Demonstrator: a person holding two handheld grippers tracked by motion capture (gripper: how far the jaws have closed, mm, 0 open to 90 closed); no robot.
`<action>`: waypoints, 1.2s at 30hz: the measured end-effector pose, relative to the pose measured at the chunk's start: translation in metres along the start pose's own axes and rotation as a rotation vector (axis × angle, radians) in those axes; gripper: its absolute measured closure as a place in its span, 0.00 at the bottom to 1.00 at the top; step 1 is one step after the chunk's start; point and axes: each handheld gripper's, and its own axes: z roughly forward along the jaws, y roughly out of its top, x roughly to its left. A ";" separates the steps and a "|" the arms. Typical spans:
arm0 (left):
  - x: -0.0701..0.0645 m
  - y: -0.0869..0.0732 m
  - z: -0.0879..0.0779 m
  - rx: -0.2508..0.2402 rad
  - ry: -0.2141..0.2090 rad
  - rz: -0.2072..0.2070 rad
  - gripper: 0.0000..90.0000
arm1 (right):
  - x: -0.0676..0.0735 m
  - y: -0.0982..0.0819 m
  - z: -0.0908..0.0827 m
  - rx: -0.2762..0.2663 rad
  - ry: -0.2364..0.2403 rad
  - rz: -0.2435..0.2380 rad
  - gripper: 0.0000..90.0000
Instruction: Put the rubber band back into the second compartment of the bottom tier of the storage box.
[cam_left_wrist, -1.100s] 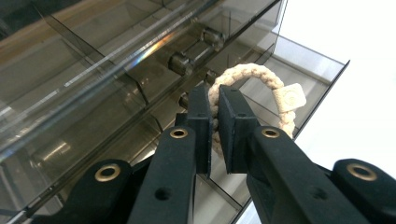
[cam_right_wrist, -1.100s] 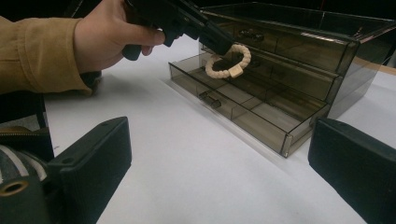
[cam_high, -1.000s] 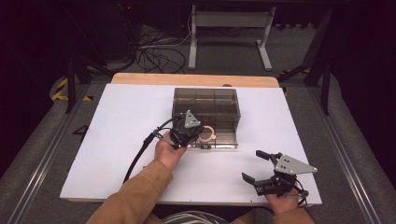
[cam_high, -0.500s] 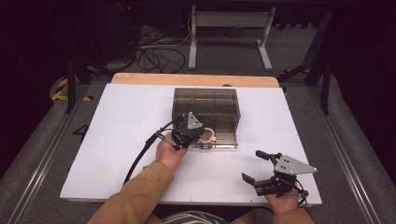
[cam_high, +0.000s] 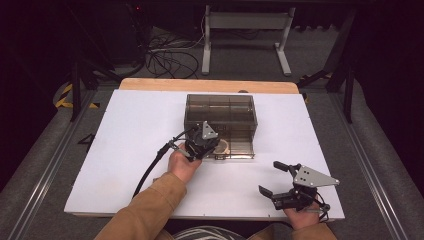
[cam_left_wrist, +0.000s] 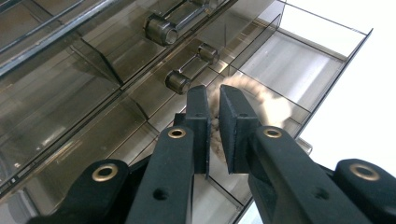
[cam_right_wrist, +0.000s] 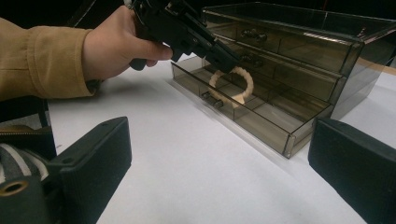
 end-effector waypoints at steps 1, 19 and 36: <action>-0.001 0.000 0.000 0.003 -0.001 -0.003 0.88 | 0.000 0.000 0.000 0.000 0.000 0.000 0.07; -0.003 0.010 -0.033 -0.134 -0.045 0.008 0.43 | -0.001 0.000 0.001 -0.001 0.003 0.002 0.07; -0.001 0.012 -0.050 -0.168 -0.066 0.004 0.31 | 0.000 0.000 0.001 -0.001 0.003 0.002 0.07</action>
